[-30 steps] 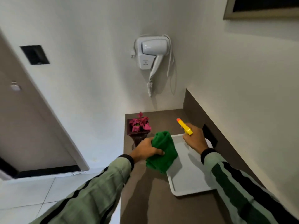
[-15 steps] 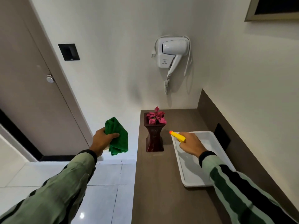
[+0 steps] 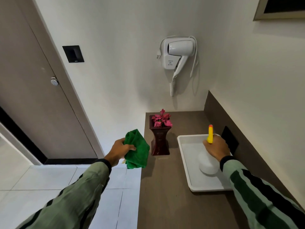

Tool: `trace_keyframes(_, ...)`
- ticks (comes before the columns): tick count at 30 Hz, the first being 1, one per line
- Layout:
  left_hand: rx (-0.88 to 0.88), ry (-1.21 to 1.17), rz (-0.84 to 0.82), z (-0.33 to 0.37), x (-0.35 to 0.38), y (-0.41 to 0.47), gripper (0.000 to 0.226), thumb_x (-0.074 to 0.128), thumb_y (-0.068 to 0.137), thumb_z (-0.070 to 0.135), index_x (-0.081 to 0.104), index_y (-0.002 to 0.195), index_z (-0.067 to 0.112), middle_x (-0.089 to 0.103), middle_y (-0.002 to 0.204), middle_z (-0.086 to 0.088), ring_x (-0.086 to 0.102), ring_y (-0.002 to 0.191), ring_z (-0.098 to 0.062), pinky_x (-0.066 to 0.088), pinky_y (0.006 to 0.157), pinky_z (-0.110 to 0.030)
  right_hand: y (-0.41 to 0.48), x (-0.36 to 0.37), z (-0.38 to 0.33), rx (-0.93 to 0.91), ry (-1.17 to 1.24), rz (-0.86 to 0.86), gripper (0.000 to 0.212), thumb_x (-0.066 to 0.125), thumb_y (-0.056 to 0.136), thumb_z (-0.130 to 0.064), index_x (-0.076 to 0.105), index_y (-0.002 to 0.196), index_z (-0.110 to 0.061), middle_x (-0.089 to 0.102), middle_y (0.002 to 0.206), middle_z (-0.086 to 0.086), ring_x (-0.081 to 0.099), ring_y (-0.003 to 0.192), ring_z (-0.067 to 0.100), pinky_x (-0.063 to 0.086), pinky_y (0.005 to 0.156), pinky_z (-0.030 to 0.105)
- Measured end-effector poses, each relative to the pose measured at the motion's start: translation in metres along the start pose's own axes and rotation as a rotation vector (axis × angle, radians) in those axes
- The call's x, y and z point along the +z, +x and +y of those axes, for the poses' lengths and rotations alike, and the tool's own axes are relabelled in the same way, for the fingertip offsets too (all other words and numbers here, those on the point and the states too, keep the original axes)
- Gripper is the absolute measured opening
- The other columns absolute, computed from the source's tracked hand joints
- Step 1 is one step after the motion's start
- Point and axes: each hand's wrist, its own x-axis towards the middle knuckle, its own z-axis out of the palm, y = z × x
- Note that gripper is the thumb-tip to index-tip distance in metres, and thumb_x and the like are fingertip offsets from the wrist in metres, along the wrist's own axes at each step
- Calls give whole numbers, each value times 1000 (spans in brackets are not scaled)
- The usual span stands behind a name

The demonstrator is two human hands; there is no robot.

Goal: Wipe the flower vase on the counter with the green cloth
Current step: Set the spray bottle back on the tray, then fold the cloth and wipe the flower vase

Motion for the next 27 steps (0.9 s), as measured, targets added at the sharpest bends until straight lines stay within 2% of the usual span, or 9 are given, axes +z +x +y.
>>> trace_keyframes(6,-35,-97,-40,-9,20,-1,30,79,76,-2,69,101,13,75,100,-8,74,84,-23,60,63,-34,10,4,26,57,116,84,30,65,89,-17,59,115,-3,66,114,24,61,104,44,49,90,45)
trace_keyframes(10,-47,-153,-143,-14,24,-3,27,76,80,1,71,104,12,78,101,-8,76,87,-22,62,65,-33,11,-2,34,94,184,76,27,66,89,-15,60,112,-3,66,113,25,60,105,44,48,92,46)
trace_keyframes(14,-69,-182,-218,-19,29,-4,31,73,82,0,69,111,10,78,103,-8,75,93,-25,62,69,-35,-16,-5,26,202,204,259,59,75,78,-42,47,118,-9,53,119,23,57,99,40,49,80,48)
trace_keyframes(16,-79,-223,-237,-20,31,-6,34,74,81,1,69,114,10,78,106,-7,74,97,-26,62,72,-36,-44,4,15,133,259,430,49,67,79,-55,43,105,-21,53,106,14,54,84,31,46,68,39)
trace_keyframes(17,-86,-244,-242,-21,32,-5,36,73,82,2,68,117,10,77,110,-8,72,102,-28,61,76,-38,-56,13,8,71,298,408,40,64,81,-55,44,96,-23,55,95,9,55,79,29,43,65,34)
trace_keyframes(19,-91,-300,-279,-21,34,-4,40,70,84,3,64,124,8,72,121,-13,68,111,-32,59,88,-44,-75,35,-10,16,412,151,31,65,84,-49,50,87,-22,60,82,8,59,76,30,43,60,31)
trace_keyframes(23,-98,-478,-426,-14,45,-4,41,62,90,4,58,131,4,66,129,-17,63,118,-36,58,91,-44,-98,72,-57,161,895,-578,58,76,74,-50,56,122,-23,66,120,0,62,111,22,52,90,43)
trace_keyframes(25,-88,-491,-497,-11,50,-5,41,63,91,7,57,132,4,65,131,-18,63,119,-35,58,91,-42,-101,88,-69,165,1129,-711,58,79,75,-36,58,126,-20,68,126,5,64,116,27,50,99,49)
trace_keyframes(27,-69,-364,-509,-5,50,-4,45,68,89,15,57,132,9,65,132,-15,63,120,-32,56,94,-44,-101,97,-75,178,1251,-636,46,78,77,-21,63,121,-19,71,122,9,67,111,28,53,95,47)
